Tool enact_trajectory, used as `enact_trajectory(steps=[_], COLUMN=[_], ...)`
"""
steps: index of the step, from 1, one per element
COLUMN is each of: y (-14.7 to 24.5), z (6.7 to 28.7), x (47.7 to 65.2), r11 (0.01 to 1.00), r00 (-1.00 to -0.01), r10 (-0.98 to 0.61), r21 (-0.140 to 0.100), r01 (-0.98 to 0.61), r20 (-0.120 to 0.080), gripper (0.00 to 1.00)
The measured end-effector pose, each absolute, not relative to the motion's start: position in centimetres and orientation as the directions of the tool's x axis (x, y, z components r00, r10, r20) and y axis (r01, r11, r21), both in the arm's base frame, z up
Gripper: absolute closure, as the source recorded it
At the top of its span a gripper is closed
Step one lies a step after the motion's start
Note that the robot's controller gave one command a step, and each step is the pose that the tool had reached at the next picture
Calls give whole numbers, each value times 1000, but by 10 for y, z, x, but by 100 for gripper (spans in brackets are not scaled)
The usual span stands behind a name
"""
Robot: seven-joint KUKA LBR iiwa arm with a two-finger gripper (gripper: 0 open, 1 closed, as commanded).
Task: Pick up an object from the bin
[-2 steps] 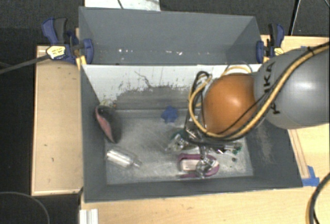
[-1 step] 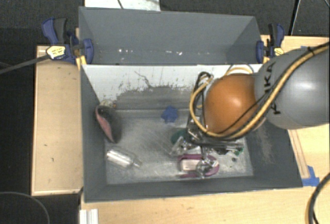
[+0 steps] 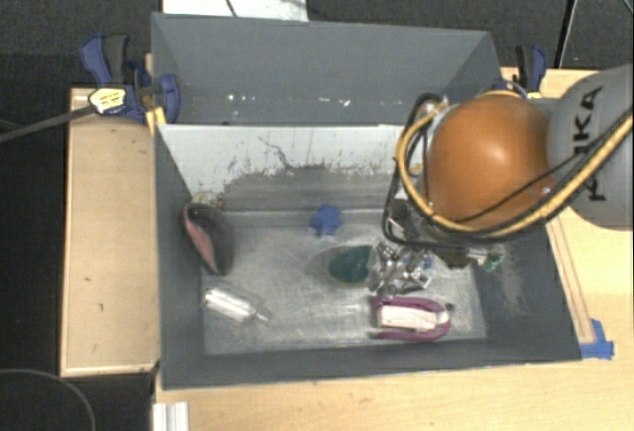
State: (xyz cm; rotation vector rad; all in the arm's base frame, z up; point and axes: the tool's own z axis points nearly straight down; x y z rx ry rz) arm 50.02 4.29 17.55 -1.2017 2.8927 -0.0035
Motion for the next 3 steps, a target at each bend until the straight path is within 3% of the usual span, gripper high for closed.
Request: enact_trajectory(steps=[1,2,3], y=[43,28,-23], z=[171,85,82], x=[499,548,585], r11=[708,650,686], r00=[-708,-650,-686], r10=[-706,-760,-727], r21=[0,-2,7], r01=[-706,-760,-727], r20=[-2,0,-10], gripper=[0,0,0])
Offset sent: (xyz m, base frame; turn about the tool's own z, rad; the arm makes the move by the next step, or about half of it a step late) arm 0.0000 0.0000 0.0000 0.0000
